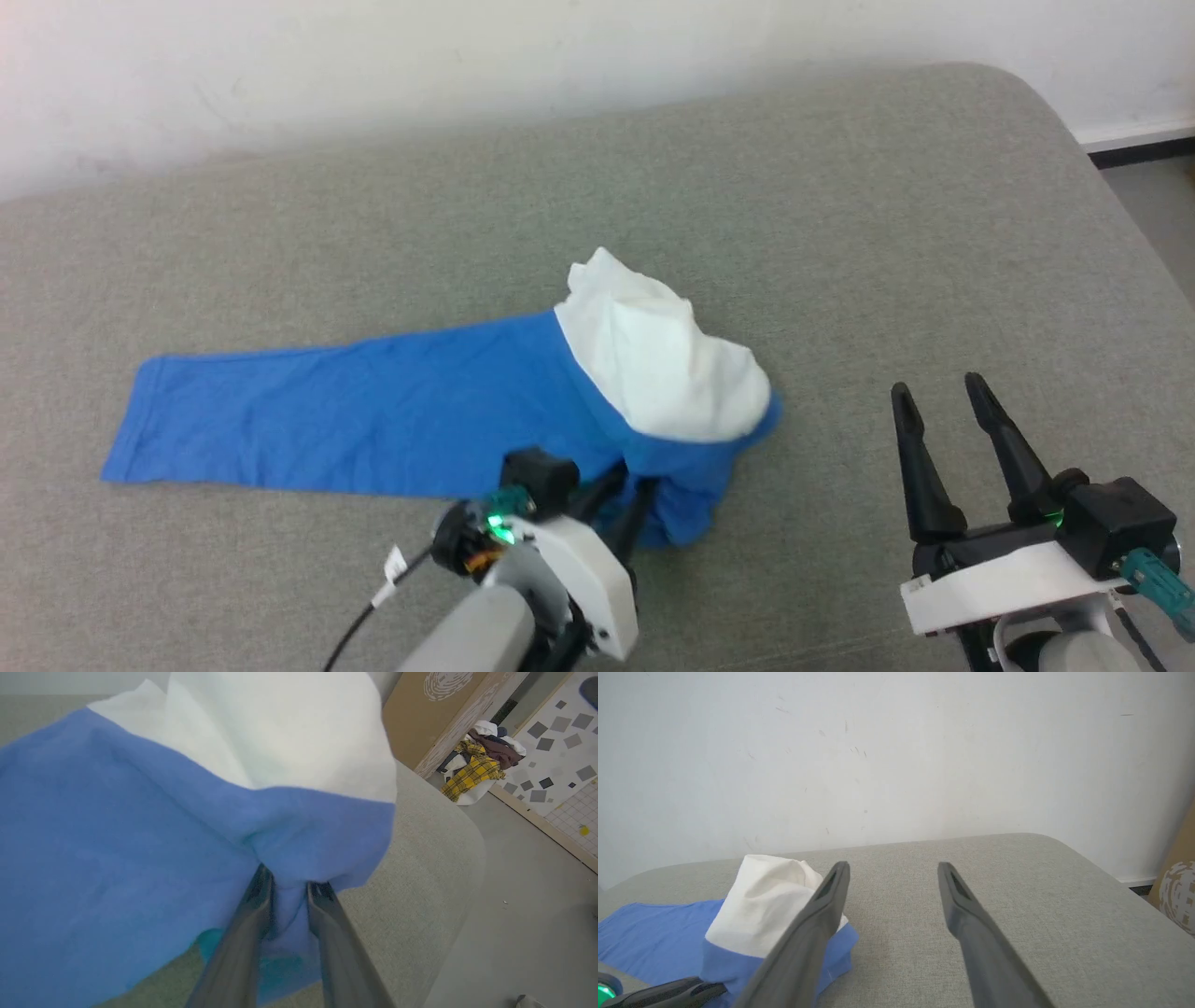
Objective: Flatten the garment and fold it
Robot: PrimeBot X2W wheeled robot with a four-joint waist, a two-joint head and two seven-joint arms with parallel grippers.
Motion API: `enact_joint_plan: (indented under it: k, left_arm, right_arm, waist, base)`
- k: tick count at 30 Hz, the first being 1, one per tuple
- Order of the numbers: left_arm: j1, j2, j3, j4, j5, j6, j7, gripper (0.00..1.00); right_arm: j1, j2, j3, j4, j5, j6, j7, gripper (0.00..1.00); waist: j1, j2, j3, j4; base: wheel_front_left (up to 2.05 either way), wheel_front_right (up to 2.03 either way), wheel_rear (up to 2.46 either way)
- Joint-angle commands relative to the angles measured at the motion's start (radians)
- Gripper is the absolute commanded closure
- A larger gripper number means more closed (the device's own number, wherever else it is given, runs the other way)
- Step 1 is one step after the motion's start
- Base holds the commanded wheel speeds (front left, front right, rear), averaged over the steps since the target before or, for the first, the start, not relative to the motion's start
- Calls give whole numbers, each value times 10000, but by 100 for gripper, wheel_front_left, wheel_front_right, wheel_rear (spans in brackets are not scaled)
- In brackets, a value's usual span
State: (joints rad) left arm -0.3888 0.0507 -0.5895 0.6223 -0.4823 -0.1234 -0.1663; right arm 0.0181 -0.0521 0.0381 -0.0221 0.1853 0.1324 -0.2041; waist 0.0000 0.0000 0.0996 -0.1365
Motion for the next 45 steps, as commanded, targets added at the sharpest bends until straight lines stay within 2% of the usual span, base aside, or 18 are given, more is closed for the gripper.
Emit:
enact_joint_plan:
  k: [1,4,9,11,16,24,27,31,39,45]
  left_arm:
    - [239,-1,-341,-98,-220,-69,-157,0]
    - [443,-2,-628,-361,-370,105,-537,0]
    - [714,-3,-485,-1390,-203,796,-908,0]
    - [772,12,-95,-1987,13,1178,-941,0]
    - [1113,240,1376,-3749,700,1803,-950,0]
    - [920,920,3173,-3589,943,2417,-952,0]
    - [650,1272,3532,-3075,849,2365,-897,0]
    - [97,1723,3400,-2356,808,1935,-173,0]
    - [-806,2244,2305,-971,897,814,2624,0]
    - [-925,2391,1390,-114,935,388,5200,0]
  right_arm:
    - [-92,19,13,11,36,-17,-31,0]
    - [-125,19,42,-8,-18,-17,-26,0]
    - [-122,19,-31,-95,-54,-17,-16,0]
    - [-85,19,-56,-164,-56,-17,-13,0]
    - [-6,19,-77,-325,-95,-17,-16,0]
    - [-83,19,-22,-501,-123,-17,-1,0]
    - [-115,19,-39,-551,-145,-17,26,0]
    - [-178,19,-79,-591,-186,-17,64,0]
    - [-265,19,14,-520,-211,-17,83,0]
    - [-282,19,129,-427,-217,-17,99,0]
  waist:
    - [0,0,-67,182]
    - [0,0,-85,297]
    - [0,0,-126,421]
    - [0,0,-112,467]
    - [0,0,-35,505]
    - [0,0,218,395]
    - [0,0,352,339]
    - [0,0,572,316]
    - [0,0,849,258]
    - [0,0,952,176]
  base:
    - [0,0,0]
    - [0,0,0]
    - [0,0,0]
    - [0,0,0]
    - [0,0,0]
    - [0,0,0]
    - [0,0,0]
    - [0,0,0]
    - [0,0,0]
    - [0,0,0]
